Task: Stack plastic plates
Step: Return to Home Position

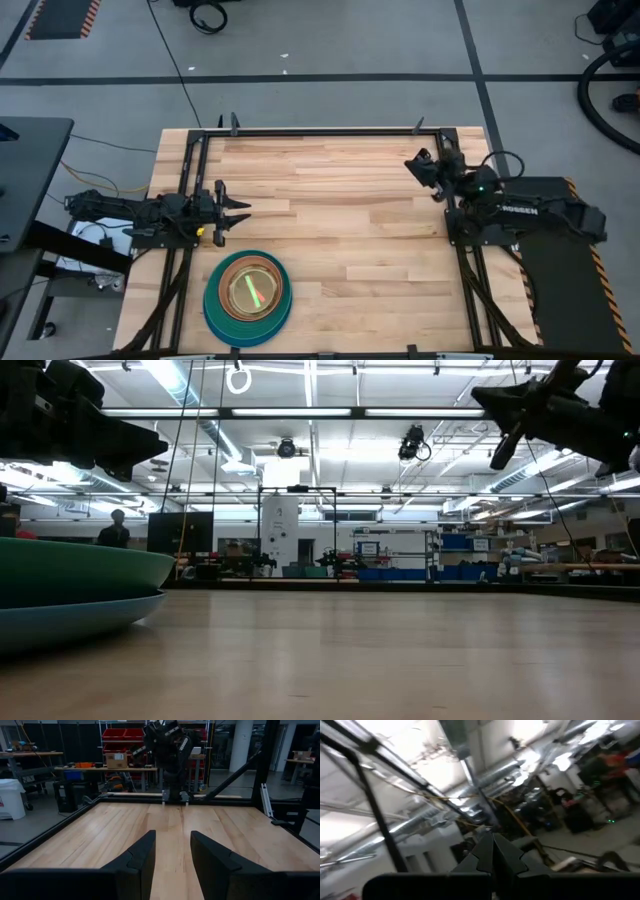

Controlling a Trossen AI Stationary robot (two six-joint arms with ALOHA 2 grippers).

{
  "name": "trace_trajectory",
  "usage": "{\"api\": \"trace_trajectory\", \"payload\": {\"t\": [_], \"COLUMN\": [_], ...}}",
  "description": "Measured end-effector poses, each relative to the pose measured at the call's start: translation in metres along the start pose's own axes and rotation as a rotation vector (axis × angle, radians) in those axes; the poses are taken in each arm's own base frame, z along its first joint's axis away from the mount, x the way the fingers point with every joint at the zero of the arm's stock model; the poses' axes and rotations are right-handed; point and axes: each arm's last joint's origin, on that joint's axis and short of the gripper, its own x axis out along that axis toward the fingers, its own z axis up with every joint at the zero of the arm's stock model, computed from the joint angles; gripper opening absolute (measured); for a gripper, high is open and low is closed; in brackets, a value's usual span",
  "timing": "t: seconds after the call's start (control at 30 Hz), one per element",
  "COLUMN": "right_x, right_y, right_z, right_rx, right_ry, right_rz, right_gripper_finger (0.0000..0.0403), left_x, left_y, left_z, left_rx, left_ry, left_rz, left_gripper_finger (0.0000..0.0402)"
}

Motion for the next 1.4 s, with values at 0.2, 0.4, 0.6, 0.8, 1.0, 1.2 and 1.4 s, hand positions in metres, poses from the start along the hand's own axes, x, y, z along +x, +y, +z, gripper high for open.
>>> {"api": "trace_trajectory", "payload": {"t": [0.2, 0.4, 0.6, 0.8, 1.0, 1.2, 1.4], "right_x": [0.01, 0.051, 0.076, 0.066, 0.038, 0.019, 0.0], "right_y": [0.01, 0.034, 0.053, 0.071, 0.076, 0.067, 0.054], "right_z": [-0.016, -0.003, 0.01, 0.021, 0.025, 0.01, -0.012], "right_rx": [-0.001, -0.028, -0.08, -0.122, -0.107, -0.124, -0.118], "right_ry": [0.041, 0.229, 0.455, 0.438, 0.396, 0.398, 0.375], "right_rz": [-0.073, -0.097, -0.332, -0.19, -0.14, -0.158, -0.136], "right_gripper_finger": [0.0012, 0.0012, 0.0012, 0.0012, 0.0012, 0.0012, 0.0012], "left_x": [0.0, 0.0, 0.0, 0.0, 0.0, 0.0, 0.0], "left_y": [0.0, 0.0, 0.0, 0.0, 0.0, 0.0, 0.0], "left_z": [0.0, 0.0, 0.0, 0.0, 0.0, 0.0, 0.0], "left_rx": [0.0, 0.0, 0.0, 0.0, 0.0, 0.0, 0.0], "left_ry": [0.0, 0.0, 0.0, 0.0, 0.0, 0.0, 0.0], "left_rz": [0.0, 0.0, 0.0, 0.0, 0.0, 0.0, 0.0], "left_gripper_finger": [0.013, 0.013, 0.013, 0.013, 0.013, 0.013, 0.013]}}
